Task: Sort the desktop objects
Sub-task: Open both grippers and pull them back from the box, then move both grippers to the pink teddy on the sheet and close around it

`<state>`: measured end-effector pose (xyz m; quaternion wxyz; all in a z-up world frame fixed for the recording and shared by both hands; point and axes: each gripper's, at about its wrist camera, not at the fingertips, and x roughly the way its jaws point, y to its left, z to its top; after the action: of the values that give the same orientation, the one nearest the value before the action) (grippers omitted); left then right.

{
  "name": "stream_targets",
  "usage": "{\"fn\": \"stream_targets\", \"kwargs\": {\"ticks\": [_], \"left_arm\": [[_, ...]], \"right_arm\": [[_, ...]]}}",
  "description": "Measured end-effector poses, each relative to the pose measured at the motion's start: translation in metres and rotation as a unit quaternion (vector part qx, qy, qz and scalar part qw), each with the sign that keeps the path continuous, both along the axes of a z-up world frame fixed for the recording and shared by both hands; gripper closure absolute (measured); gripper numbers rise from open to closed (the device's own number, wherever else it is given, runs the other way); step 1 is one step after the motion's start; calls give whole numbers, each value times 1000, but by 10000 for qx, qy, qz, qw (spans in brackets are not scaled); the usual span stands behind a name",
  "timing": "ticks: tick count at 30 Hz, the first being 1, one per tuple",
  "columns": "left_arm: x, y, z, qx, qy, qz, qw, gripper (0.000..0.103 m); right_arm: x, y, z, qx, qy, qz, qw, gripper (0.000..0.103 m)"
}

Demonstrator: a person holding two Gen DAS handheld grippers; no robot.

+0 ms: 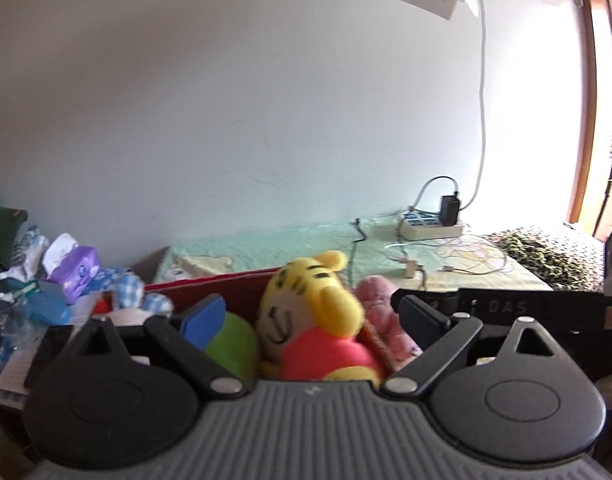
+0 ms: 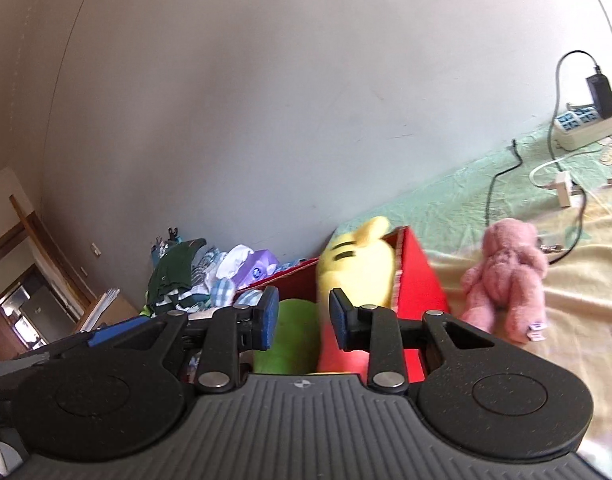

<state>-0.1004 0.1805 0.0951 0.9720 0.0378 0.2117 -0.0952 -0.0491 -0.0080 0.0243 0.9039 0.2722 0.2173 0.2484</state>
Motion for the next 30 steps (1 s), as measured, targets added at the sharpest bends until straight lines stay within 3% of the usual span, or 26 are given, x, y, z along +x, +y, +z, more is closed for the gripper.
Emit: {"fn": "stream_targets", "kwargs": {"ticks": [6, 10, 17, 25, 30], "left_arm": [[17, -70, -16, 58, 351, -639, 9973, 11], [28, -98, -36, 95, 728, -700, 9948, 15], [25, -116, -47, 180, 932, -398, 9947, 15], [16, -113, -41, 236, 999, 195, 9945, 15], [11, -112, -36, 227, 1010, 456, 9936, 15]], "right_arm": [[7, -59, -34, -239, 631, -255, 9974, 71], [22, -78, -55, -386, 995, -101, 9942, 70], [68, -96, -84, -199, 1516, 312, 9877, 64], [121, -73, -102, -292, 1628, 587, 9845, 64], [132, -60, -112, -523, 1653, 421, 9840, 59]]}}
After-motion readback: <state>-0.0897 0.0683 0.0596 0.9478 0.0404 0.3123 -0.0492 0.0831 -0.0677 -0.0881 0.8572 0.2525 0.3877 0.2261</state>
